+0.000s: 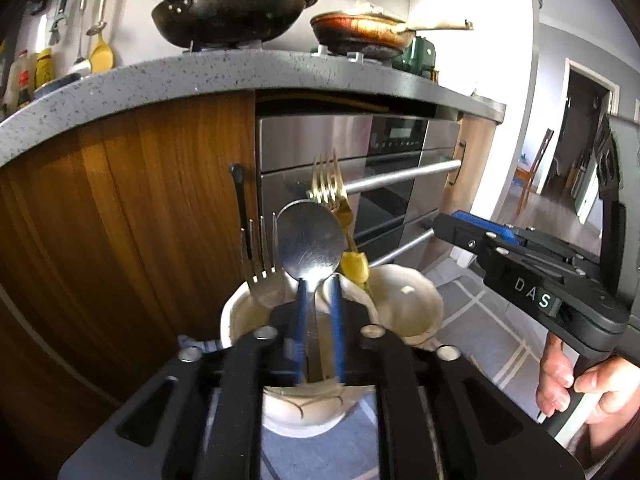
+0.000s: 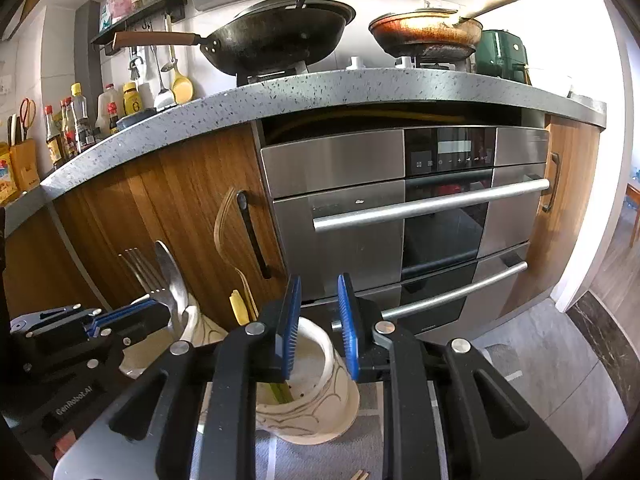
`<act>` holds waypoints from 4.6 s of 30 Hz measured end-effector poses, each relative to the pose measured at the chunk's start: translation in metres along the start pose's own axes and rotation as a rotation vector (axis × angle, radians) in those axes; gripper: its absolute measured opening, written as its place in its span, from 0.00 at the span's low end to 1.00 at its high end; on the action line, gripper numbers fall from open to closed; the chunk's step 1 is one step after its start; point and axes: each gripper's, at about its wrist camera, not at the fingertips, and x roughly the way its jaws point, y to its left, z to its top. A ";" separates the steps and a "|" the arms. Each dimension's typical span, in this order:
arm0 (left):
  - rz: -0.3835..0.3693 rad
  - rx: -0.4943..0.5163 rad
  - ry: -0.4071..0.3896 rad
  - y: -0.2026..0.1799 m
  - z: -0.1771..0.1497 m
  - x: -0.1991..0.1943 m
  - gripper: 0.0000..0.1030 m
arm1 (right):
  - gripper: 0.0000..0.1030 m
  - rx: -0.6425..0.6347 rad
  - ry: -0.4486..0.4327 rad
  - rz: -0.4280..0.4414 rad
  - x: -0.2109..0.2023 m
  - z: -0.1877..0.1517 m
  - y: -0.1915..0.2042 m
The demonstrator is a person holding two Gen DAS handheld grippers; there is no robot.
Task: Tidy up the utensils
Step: 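Open the left tool to drop the spoon into the larger pot while the right tool withdraws, then grasp the black spoon with the right tool while the left tool grasps the flower-headed spoon, then carry the black spoon to the smaller pot while the left tool lowers the flower spoon into the larger pot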
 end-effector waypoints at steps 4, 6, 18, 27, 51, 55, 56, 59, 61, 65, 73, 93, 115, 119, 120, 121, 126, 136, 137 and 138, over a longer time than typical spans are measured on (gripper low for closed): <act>0.018 0.029 -0.032 -0.006 -0.003 -0.024 0.26 | 0.38 0.011 -0.003 0.011 -0.018 -0.008 -0.005; 0.028 0.027 -0.044 -0.007 -0.005 -0.036 0.37 | 0.51 0.018 0.002 0.010 -0.026 -0.014 -0.009; 0.091 -0.031 -0.114 -0.011 -0.032 -0.100 0.85 | 0.88 0.010 0.020 -0.008 -0.091 -0.054 -0.030; 0.103 -0.045 -0.074 -0.023 -0.071 -0.110 0.92 | 0.94 0.003 0.065 -0.057 -0.120 -0.096 -0.048; 0.088 0.010 0.140 -0.043 -0.156 -0.054 0.92 | 0.47 -0.083 0.268 -0.028 -0.053 -0.170 -0.043; 0.088 0.005 0.146 -0.042 -0.157 -0.052 0.92 | 0.35 -0.068 0.307 0.005 -0.038 -0.172 -0.044; 0.088 0.005 0.148 -0.041 -0.157 -0.051 0.92 | 0.32 -0.063 0.315 0.012 -0.036 -0.172 -0.045; 0.085 0.004 0.152 -0.041 -0.158 -0.050 0.92 | 0.32 -0.057 0.318 0.030 -0.031 -0.172 -0.046; 0.081 0.004 0.154 -0.042 -0.158 -0.049 0.92 | 0.29 -0.067 0.318 0.033 -0.030 -0.171 -0.044; 0.074 0.007 0.157 -0.044 -0.159 -0.047 0.92 | 0.29 -0.094 0.323 0.046 -0.027 -0.170 -0.040; 0.065 0.016 0.164 -0.048 -0.159 -0.044 0.92 | 0.19 -0.109 0.364 0.036 -0.018 -0.175 -0.037; -0.038 0.056 0.264 -0.081 -0.147 0.000 0.48 | 0.02 -0.021 0.253 0.081 -0.067 -0.158 -0.048; -0.103 0.079 0.337 -0.109 -0.126 0.069 0.33 | 0.02 0.004 0.236 0.085 -0.082 -0.161 -0.056; -0.124 0.070 0.337 -0.111 -0.125 0.076 0.33 | 0.02 0.007 0.235 0.084 -0.082 -0.161 -0.056; -0.125 0.073 0.335 -0.111 -0.125 0.076 0.32 | 0.02 0.008 0.235 0.085 -0.082 -0.161 -0.056; -0.123 0.078 0.330 -0.111 -0.125 0.076 0.28 | 0.02 0.008 0.236 0.084 -0.082 -0.161 -0.056; -0.120 0.077 0.325 -0.106 -0.126 0.073 0.28 | 0.02 0.014 0.232 0.080 -0.082 -0.160 -0.058; -0.054 0.103 0.172 -0.092 -0.110 0.008 0.28 | 0.02 -0.019 0.190 0.069 -0.088 -0.152 -0.050; -0.053 0.094 0.158 -0.089 -0.108 0.000 0.28 | 0.02 -0.020 0.184 0.069 -0.088 -0.150 -0.048; -0.053 0.089 0.147 -0.086 -0.106 -0.006 0.28 | 0.02 -0.019 0.181 0.070 -0.088 -0.149 -0.047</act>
